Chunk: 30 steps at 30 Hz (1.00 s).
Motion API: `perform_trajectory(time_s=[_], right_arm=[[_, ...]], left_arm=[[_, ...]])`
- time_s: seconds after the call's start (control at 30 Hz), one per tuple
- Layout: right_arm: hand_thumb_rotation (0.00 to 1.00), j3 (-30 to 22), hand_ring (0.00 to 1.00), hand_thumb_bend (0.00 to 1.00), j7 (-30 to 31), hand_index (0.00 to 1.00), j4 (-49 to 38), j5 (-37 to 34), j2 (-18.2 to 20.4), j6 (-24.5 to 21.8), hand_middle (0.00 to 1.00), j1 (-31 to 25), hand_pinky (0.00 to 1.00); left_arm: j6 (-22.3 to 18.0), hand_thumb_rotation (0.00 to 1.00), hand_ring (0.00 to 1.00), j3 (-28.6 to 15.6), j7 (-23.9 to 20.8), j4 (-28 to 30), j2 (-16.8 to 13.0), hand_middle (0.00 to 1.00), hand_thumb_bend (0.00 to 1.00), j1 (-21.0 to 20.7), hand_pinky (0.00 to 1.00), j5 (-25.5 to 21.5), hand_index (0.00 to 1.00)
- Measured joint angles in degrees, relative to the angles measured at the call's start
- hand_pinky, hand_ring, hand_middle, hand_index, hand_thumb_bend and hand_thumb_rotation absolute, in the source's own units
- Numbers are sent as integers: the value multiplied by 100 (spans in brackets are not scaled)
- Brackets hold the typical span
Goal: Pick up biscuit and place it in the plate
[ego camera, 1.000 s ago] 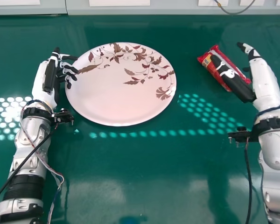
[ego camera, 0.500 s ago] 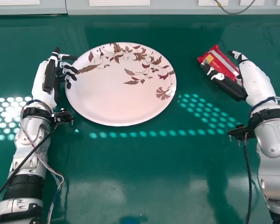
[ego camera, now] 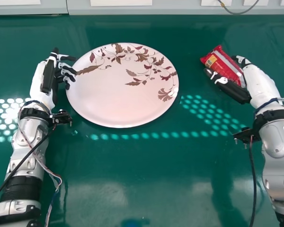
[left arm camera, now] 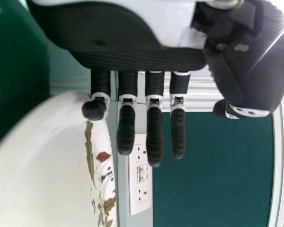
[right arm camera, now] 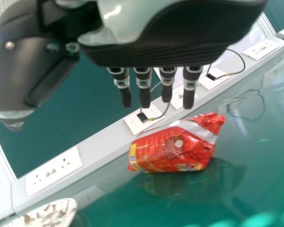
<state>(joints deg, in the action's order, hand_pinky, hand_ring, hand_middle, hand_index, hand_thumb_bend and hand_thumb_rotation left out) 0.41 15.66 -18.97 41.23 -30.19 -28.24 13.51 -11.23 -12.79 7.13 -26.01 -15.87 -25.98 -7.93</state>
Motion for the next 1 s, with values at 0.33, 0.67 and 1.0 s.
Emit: perform_trajectory(time_s=[0.33, 0.67, 1.0], right_arm=[[58, 127, 100, 100, 425, 100, 19, 476, -367, -272, 100, 174, 98], [53, 272, 100, 100, 593, 100, 526, 582, -478, -283, 100, 582, 98], [53, 533, 100, 100, 787, 100, 1016, 643, -570, -298, 100, 906, 99]], left_arm=[[-21, 8, 23, -2, 26, -11, -2, 30, 48, 0, 4, -2, 48], [-22, 8, 23, -3, 51, -5, -2, 30, 48, 3, 4, -1, 48], [-23, 8, 23, -3, 50, 5, 1, 30, 48, 8, 5, -2, 48]])
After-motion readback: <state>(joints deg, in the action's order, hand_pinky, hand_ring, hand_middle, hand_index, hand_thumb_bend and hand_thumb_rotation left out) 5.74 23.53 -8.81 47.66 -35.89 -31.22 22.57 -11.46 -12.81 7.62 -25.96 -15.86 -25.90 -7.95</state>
